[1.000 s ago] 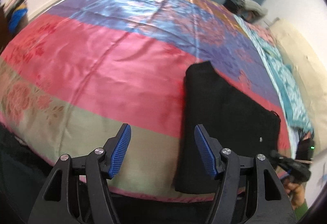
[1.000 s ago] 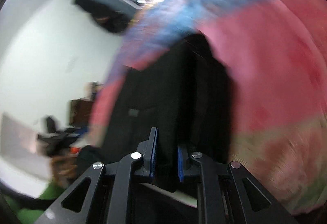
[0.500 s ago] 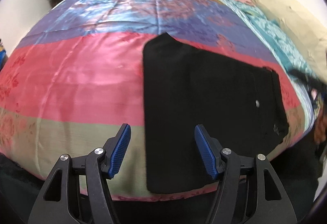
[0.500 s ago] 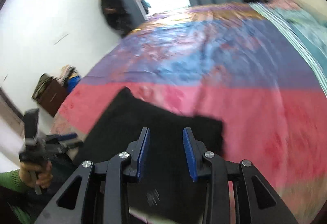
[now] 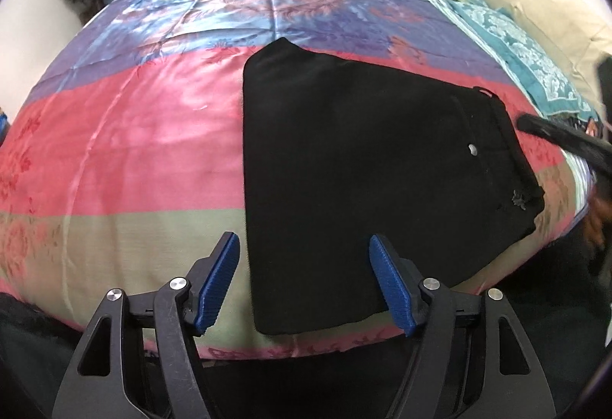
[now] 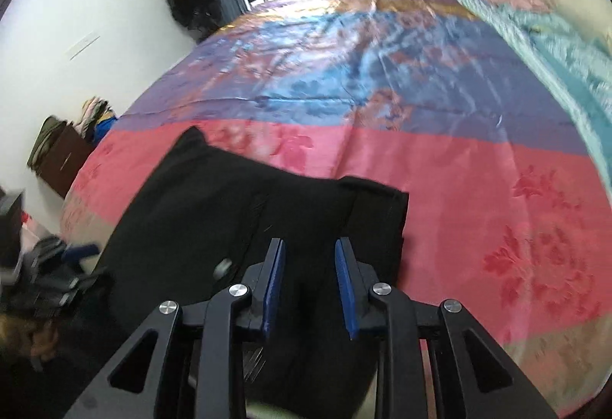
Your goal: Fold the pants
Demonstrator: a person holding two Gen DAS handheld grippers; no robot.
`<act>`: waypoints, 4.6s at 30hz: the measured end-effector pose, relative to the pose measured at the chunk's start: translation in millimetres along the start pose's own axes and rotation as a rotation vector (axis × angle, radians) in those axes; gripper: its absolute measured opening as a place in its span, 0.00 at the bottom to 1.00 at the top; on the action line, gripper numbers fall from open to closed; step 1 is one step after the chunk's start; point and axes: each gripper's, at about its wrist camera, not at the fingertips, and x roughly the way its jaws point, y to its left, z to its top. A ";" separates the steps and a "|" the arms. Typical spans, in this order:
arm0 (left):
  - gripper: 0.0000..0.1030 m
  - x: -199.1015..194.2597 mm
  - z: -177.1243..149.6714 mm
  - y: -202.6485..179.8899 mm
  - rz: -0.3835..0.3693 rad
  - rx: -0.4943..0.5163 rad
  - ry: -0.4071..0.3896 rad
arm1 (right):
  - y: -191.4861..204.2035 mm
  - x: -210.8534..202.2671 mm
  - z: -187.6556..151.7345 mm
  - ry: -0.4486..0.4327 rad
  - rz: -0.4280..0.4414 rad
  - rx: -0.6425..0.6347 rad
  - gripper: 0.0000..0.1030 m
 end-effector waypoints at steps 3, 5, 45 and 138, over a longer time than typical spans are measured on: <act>0.71 -0.1 2.4 -7.1 0.014 0.012 -0.006 | 18.7 -27.0 -27.2 -0.016 0.012 -0.048 0.26; 0.71 2.7 3.1 -13.1 0.034 0.028 0.000 | 32.2 -33.3 -41.8 -0.019 0.014 -0.080 0.26; 0.84 15.8 -5.4 -18.7 0.113 0.067 0.053 | 30.7 -0.3 -95.7 0.082 -0.012 0.025 0.27; 0.59 80.1 49.1 52.0 -0.429 -0.133 0.217 | -107.8 94.1 -56.9 0.259 0.597 0.520 0.60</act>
